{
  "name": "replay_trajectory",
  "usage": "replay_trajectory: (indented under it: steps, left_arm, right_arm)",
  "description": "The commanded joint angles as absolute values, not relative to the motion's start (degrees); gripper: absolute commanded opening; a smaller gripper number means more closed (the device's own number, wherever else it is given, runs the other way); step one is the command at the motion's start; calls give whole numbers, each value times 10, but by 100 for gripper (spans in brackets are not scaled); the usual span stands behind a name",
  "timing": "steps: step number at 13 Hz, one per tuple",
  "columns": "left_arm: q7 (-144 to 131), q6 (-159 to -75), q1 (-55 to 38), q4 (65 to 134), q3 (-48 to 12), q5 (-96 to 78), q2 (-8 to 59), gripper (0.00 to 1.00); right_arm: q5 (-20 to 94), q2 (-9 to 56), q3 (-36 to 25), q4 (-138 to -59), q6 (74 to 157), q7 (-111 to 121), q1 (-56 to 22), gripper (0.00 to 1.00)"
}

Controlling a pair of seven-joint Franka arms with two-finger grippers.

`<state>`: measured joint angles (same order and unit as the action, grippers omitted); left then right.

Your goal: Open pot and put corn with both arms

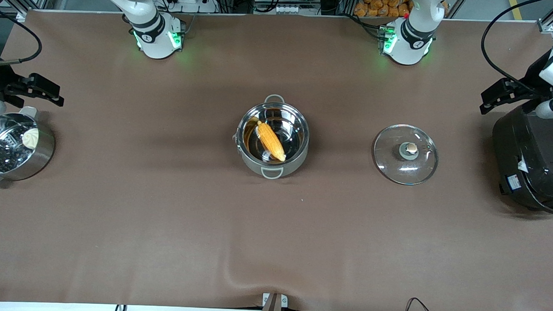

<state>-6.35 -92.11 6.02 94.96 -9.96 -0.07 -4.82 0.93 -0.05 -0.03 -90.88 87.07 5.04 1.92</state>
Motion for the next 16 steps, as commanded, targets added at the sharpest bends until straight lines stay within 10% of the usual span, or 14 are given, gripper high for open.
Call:
replay_trajectory:
  steps: [1,16]
  left_arm:
    - [-50,-919,62,933,-100,12,-36,100]
    - [-51,-895,54,924,-99,4,-33,100]
  right_arm:
    - [21,-9,5,-910,869,47,29,100]
    - [21,-9,6,-913,867,47,26,100]
